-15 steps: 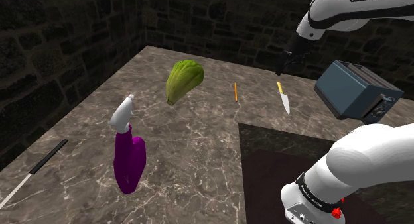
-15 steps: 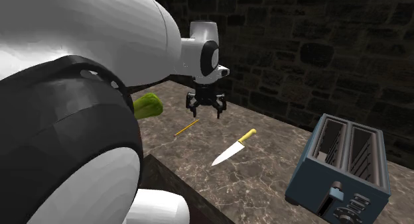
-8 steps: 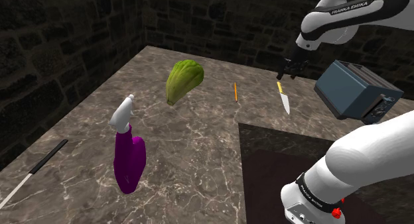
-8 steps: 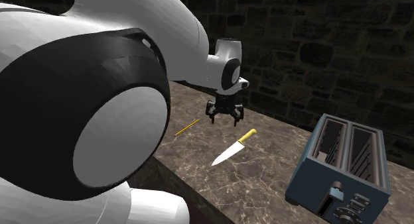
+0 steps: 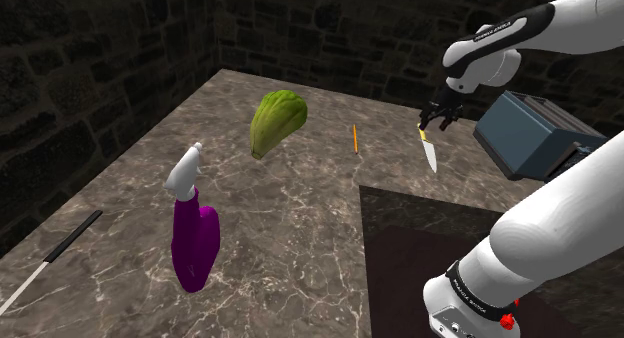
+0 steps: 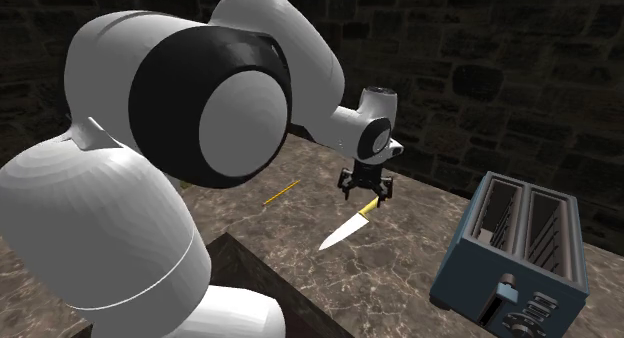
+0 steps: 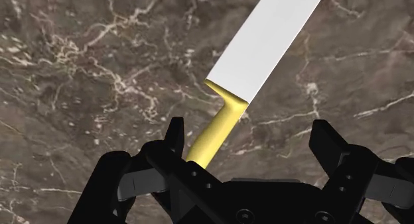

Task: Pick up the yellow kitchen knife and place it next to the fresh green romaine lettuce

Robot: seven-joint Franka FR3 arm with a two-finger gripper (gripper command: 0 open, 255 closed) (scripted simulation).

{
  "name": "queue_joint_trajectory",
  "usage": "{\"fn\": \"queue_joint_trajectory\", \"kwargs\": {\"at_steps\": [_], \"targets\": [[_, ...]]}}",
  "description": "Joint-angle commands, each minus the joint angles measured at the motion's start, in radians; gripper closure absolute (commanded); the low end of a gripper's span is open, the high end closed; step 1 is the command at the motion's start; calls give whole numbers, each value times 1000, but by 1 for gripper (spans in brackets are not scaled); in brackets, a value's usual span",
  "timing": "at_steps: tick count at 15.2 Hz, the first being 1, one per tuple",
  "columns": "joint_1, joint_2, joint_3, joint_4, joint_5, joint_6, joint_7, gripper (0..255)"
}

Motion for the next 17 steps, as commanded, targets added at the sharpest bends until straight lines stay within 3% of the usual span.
{"fn": "queue_joint_trajectory", "kwargs": {"at_steps": [1,7,14,15,17], "targets": [[1,34,-7,1,24,28,-17,0],[4,94,-10,-23,73,103,-52,0],[4,94,-10,-23,73,103,-52,0],[4,94,-10,-23,73,103,-52,255],[4,94,-10,-23,73,103,-52,255]]}}
